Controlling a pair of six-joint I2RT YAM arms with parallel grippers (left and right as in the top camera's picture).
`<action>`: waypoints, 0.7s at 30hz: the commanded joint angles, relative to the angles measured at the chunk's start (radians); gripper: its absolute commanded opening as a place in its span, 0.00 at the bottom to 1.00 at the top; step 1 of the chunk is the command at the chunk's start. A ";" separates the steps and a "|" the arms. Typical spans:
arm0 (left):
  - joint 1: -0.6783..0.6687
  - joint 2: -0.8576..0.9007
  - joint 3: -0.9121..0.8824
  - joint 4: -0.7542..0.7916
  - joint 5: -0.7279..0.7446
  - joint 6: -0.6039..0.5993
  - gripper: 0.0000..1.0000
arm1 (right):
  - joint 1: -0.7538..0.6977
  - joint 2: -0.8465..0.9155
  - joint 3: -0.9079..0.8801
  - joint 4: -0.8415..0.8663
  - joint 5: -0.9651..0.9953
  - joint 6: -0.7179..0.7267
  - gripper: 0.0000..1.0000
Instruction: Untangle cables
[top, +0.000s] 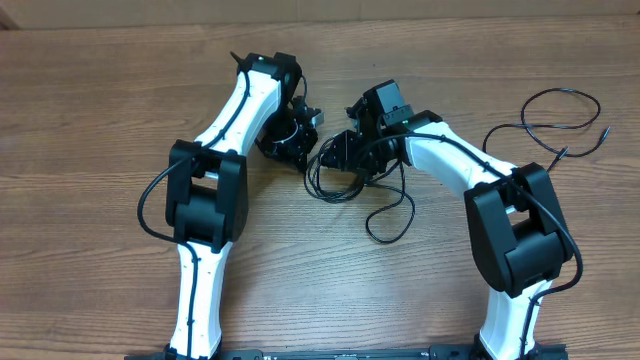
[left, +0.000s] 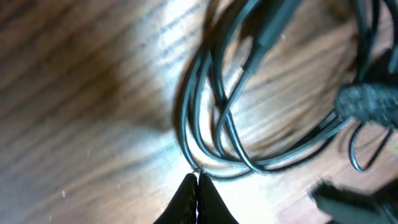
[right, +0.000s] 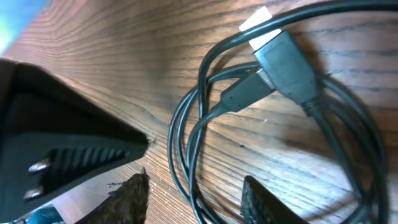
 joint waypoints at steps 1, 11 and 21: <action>0.006 -0.048 0.022 -0.002 0.019 -0.009 0.12 | -0.030 -0.038 -0.010 0.002 -0.029 0.004 0.50; -0.029 -0.047 -0.014 0.126 -0.063 -0.037 0.45 | -0.122 -0.039 -0.010 -0.014 -0.114 -0.024 0.51; -0.033 -0.046 -0.041 0.146 -0.150 -0.090 0.34 | -0.147 -0.039 -0.010 -0.065 -0.102 -0.061 0.51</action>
